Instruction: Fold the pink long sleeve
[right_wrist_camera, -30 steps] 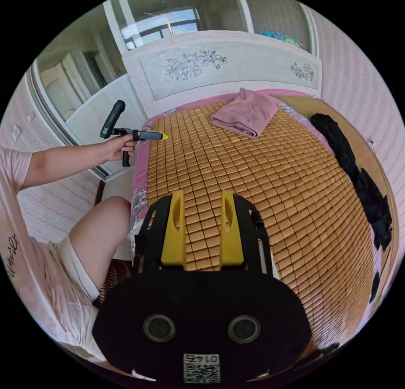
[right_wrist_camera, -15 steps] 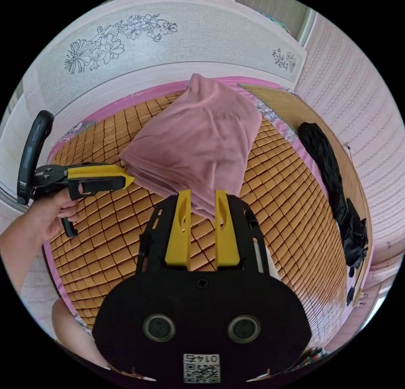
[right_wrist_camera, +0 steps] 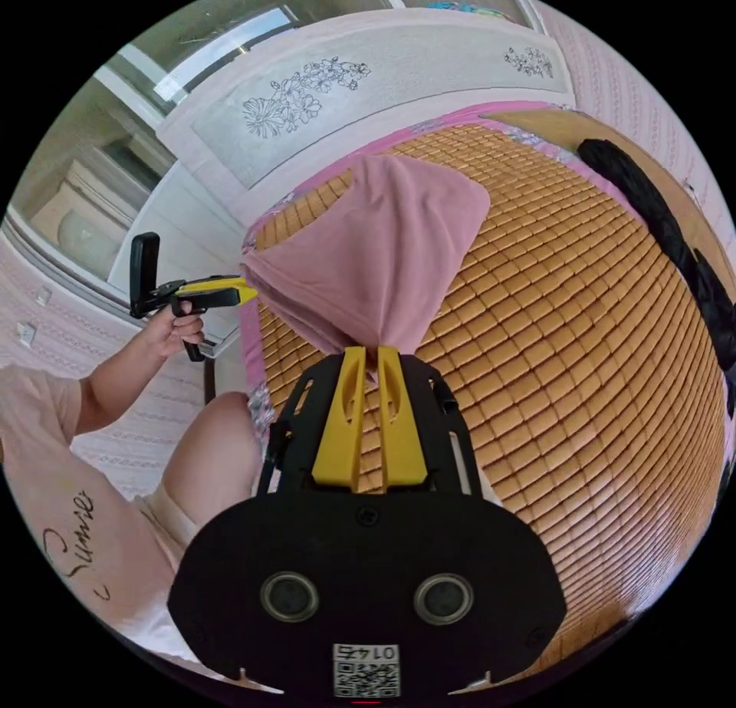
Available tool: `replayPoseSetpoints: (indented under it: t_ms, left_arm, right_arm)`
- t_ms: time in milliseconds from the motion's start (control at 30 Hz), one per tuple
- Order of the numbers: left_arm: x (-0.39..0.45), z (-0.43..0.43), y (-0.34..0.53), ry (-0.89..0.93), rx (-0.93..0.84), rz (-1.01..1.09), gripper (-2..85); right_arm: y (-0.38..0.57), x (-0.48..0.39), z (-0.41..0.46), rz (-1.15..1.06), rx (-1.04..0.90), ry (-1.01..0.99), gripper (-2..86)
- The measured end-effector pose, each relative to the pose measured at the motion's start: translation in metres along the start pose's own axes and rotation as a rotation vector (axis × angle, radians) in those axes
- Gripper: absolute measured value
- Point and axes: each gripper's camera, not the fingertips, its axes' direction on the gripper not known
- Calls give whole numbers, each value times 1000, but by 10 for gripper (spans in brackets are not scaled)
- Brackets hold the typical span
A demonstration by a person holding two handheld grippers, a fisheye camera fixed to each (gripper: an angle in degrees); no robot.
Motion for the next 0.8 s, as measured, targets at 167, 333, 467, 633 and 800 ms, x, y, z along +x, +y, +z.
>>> replayPoseSetpoints:
  t_ms: [167,333,467,633,800]
  left_arm:
    - [39,-33,102,-12,-40,-44,-10]
    - [57,-68,140,-38,-11,-47,-10]
    - [72,-97,153,-56,26,-4,-10]
    - [79,-127,162,-104,58,28,-10]
    - [75,-164,171,-102,133,18,-10]
  right_arm:
    - [109,-43,-10,111,-18,-27,59]
    - [129,-121,8,-87,113,-151,174]
    - [121,-144,25,-159,56,-92,141]
    - [158,-81,-44,52,218,-141,19]
    - [269,-3,-158,338,543,-116,10]
